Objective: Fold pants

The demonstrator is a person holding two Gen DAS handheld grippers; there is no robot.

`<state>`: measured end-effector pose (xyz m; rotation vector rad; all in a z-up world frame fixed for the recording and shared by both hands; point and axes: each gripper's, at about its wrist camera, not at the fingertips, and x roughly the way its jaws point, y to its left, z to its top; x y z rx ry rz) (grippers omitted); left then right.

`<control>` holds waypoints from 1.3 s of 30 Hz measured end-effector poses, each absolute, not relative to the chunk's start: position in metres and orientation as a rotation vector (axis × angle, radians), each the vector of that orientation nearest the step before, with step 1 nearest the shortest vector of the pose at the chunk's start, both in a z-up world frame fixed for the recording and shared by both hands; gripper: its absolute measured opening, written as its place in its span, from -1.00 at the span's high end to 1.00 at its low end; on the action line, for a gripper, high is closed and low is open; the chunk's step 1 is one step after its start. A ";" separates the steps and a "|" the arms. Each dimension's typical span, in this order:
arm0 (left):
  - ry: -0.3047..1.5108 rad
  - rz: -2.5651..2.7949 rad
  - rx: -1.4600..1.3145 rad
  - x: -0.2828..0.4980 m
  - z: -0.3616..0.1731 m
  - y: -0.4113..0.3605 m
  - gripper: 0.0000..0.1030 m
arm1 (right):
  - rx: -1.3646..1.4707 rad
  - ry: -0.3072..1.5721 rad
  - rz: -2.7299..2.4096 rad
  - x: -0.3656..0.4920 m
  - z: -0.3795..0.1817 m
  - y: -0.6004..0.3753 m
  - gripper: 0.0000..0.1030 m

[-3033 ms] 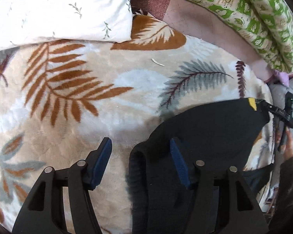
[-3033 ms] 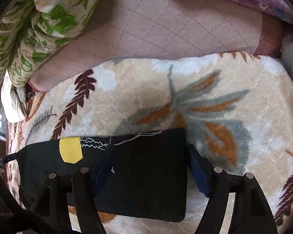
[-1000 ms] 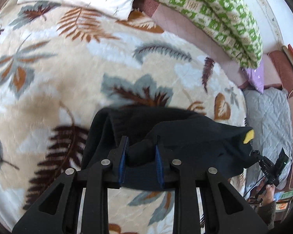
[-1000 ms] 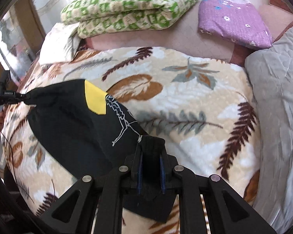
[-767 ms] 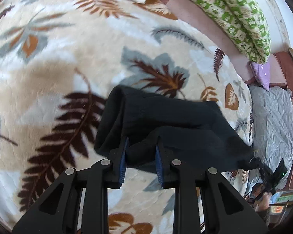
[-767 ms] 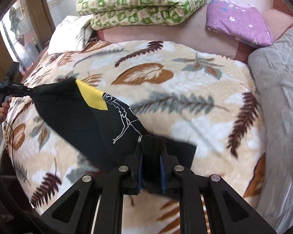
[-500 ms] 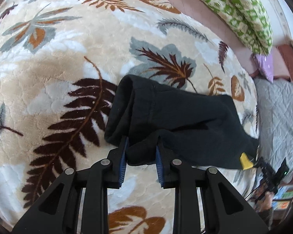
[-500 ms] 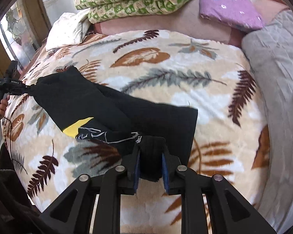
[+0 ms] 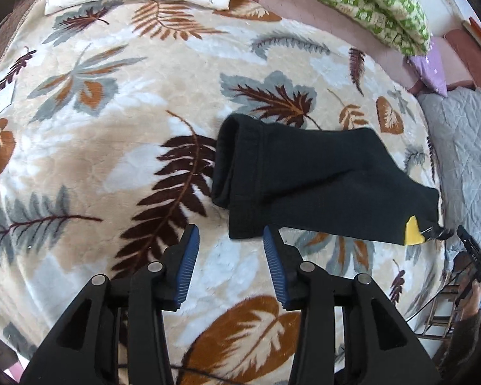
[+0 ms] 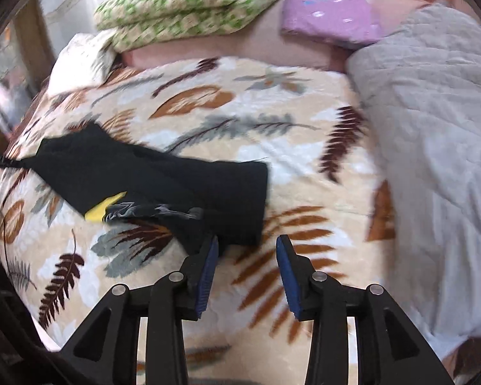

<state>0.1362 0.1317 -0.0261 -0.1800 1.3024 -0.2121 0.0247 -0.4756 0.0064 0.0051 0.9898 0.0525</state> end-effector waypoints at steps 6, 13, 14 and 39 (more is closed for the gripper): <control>1.248 -0.223 -0.321 0.143 0.000 0.157 -0.06 | 0.438 0.920 0.026 0.008 0.030 -0.512 -0.03; 1.291 -0.220 -0.317 0.161 -0.009 0.149 -0.14 | 0.686 1.048 -0.018 0.037 -0.010 -0.506 -0.03; 1.296 -0.229 -0.300 0.162 -0.011 0.145 -0.14 | 0.773 1.084 -0.016 0.040 -0.021 -0.507 -0.03; 1.431 -0.370 -0.242 0.213 -0.064 0.097 -0.14 | 1.384 1.174 0.102 0.020 -0.094 -0.498 -0.40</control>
